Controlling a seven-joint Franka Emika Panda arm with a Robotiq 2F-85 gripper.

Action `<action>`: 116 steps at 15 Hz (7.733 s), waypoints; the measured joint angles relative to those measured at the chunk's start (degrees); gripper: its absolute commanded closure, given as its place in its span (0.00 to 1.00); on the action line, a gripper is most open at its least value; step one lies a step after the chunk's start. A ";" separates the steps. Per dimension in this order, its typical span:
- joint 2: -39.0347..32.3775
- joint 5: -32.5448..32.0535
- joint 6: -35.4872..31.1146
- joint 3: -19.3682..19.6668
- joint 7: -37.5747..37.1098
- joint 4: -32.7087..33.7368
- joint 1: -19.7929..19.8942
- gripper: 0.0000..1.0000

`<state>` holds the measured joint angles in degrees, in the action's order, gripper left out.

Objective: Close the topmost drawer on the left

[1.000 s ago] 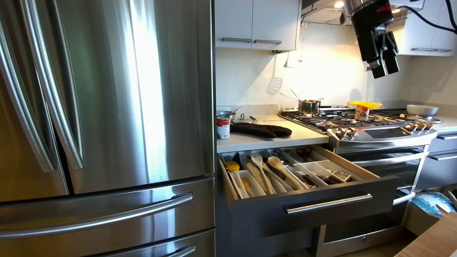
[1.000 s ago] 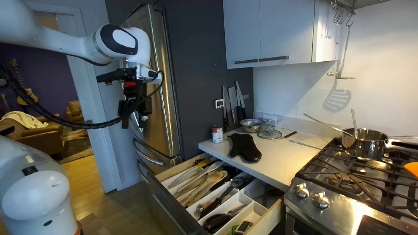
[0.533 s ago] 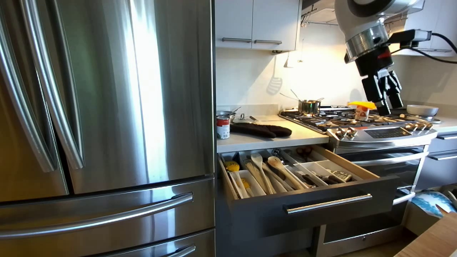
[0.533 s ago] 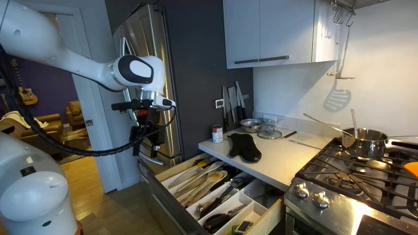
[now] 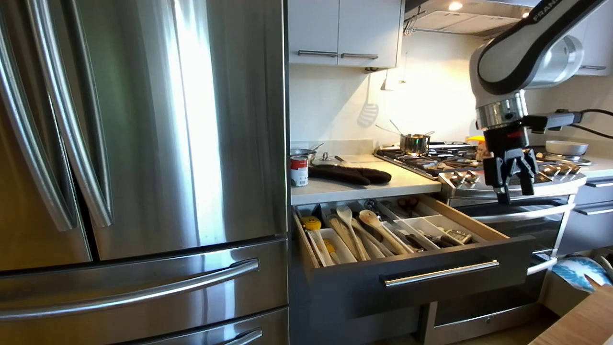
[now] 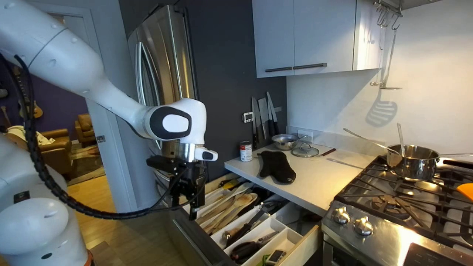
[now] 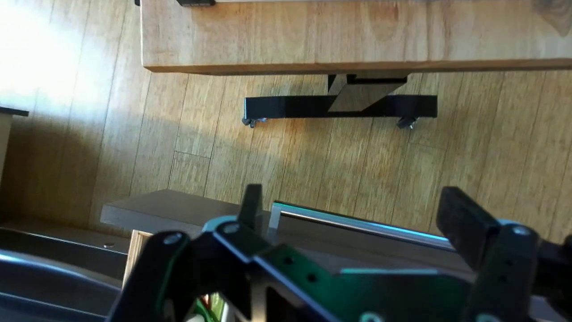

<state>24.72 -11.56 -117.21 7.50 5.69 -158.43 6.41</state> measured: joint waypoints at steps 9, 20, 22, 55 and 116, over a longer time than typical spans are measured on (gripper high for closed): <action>-15.39 -0.21 -12.43 3.23 0.10 0.44 4.90 0.00; -19.66 1.45 -14.14 3.02 0.00 1.53 4.61 0.00; -22.19 2.46 -16.35 3.01 0.00 2.06 4.53 0.00; -45.19 17.00 -58.77 -8.48 6.77 12.60 14.47 0.00; -75.45 3.86 -89.50 -11.36 -8.14 45.83 19.89 0.00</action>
<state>-50.73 -7.70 -206.71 -3.86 -2.45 -112.59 26.30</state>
